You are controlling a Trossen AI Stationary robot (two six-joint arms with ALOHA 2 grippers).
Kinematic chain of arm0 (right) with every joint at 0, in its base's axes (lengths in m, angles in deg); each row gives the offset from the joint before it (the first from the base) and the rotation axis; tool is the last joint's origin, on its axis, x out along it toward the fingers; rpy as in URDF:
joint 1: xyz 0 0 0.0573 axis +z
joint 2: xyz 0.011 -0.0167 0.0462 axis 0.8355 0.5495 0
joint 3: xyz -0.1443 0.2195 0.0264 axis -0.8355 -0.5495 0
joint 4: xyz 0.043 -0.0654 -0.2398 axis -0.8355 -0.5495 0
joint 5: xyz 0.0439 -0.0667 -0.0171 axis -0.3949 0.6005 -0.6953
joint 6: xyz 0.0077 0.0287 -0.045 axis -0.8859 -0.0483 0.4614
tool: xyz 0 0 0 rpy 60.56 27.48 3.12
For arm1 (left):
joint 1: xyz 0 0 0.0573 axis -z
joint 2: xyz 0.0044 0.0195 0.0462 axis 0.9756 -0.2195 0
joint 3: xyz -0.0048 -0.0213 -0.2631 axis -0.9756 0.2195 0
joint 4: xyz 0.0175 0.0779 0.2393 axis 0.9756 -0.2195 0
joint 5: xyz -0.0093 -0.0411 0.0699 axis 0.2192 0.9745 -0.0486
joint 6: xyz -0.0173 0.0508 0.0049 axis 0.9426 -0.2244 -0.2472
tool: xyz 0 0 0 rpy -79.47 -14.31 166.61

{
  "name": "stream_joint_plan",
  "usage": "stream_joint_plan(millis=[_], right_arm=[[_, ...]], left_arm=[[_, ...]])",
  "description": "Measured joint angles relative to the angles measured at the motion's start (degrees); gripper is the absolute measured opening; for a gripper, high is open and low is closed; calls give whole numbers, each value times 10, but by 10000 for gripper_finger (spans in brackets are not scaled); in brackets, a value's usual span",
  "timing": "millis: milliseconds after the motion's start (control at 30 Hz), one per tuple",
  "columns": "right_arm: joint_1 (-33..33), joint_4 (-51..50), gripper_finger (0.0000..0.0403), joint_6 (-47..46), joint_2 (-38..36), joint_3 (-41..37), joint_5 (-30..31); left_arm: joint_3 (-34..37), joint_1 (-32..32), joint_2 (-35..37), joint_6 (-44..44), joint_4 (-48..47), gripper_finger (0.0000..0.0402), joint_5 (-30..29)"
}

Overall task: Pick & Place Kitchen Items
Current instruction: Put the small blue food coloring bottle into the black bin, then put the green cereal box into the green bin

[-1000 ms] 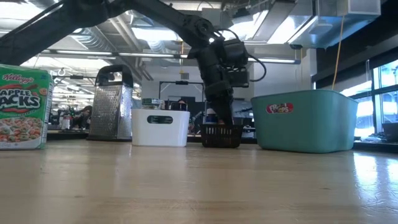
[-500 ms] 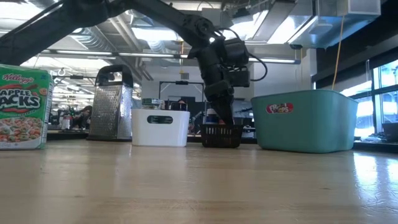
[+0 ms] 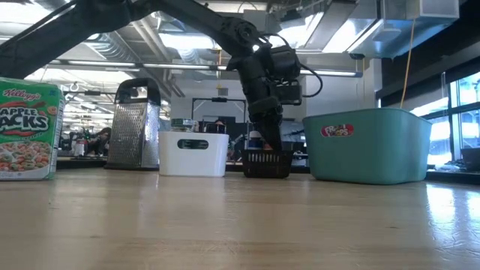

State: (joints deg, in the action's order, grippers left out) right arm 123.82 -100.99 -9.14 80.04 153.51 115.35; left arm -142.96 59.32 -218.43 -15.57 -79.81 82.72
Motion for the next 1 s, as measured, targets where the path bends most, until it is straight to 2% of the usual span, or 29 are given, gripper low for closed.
stream_joint_plan(millis=[300,500,633,833,1000], right_arm=[[0,0,291,0,0,0,0],[0,1,291,0,0,0,-6],[0,1,291,-9,0,0,-11],[0,5,291,-31,0,0,-16],[0,21,291,-43,0,0,-57]], left_arm=[[0,5,2,0,19,179,-4],[-41,29,10,1,-9,177,-73],[-96,60,17,14,-70,176,-117],[-188,130,35,71,-240,177,-166],[-183,195,79,157,-367,176,-208]])
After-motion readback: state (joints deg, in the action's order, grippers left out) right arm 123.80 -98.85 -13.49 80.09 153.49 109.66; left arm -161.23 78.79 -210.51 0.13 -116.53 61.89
